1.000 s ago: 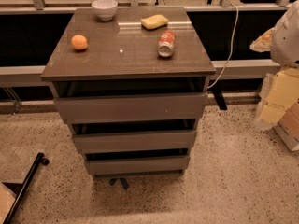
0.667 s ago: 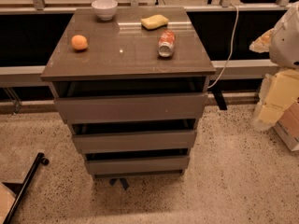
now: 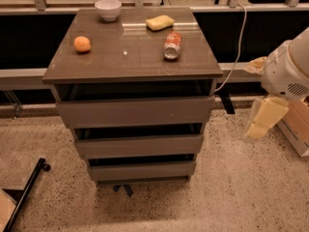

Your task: Open bottom drawer

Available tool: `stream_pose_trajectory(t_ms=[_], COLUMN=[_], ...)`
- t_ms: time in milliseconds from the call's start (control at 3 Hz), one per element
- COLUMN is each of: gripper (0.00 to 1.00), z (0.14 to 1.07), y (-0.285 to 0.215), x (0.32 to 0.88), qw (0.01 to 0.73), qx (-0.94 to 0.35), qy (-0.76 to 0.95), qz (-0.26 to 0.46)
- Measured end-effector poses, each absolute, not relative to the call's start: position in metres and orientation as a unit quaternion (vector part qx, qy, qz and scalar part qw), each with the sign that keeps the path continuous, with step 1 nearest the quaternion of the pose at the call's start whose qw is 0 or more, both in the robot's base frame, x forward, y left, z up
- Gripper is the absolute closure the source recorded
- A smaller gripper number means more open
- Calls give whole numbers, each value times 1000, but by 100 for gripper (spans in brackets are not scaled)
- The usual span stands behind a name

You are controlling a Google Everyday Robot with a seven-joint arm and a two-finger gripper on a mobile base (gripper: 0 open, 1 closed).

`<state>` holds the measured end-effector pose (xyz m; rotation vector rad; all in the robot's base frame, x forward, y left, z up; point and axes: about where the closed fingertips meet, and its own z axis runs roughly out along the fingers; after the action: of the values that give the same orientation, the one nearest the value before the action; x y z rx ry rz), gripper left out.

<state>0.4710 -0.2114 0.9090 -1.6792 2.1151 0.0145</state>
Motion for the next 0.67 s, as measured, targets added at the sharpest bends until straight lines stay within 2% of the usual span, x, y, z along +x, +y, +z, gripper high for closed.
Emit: stream_pose_trajectory(t_ms=[333, 667], gripper=[0, 0], z=[911, 885], y=[-209, -204], x=[481, 474], qw=[235, 219], qx=[-603, -600], qy=[762, 769], qz=[-1, 28])
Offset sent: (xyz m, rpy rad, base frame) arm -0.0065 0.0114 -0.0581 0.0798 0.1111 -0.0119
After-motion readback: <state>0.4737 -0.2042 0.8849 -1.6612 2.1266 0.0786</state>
